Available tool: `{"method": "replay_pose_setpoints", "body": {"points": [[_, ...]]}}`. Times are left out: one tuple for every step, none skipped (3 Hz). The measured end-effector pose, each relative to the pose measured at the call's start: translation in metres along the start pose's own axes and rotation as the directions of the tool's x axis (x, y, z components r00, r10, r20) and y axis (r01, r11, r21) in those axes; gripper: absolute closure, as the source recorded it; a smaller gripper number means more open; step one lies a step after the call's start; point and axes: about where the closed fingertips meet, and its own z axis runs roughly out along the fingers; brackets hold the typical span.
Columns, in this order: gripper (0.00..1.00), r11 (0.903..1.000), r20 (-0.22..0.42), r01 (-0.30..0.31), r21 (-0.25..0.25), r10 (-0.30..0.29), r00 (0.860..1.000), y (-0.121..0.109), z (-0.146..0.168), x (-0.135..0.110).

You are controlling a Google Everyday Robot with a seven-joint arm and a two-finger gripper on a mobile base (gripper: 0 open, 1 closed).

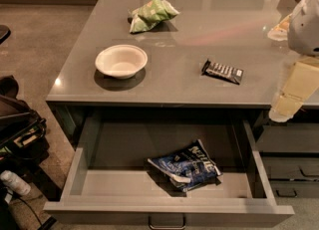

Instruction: Pick blue chip bag from top drawer and place on counter

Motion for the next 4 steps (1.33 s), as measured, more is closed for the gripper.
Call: {"method": "replay_pose_setpoints", "body": {"points": [[0.00,0.9999,0.008,0.002,0.015,-0.002,1.000,0.000,-0.001,-0.001],[0.00,1.0000,0.074,0.004,0.003,-0.004,0.997,0.017,0.021,0.011],[0.00,0.9977,0.221,-0.035,-0.057,0.047,0.974,0.050,0.088,0.042],[0.00,0.9891,0.362,-0.106,-0.102,0.136,0.922,0.060,0.166,0.051]]}}
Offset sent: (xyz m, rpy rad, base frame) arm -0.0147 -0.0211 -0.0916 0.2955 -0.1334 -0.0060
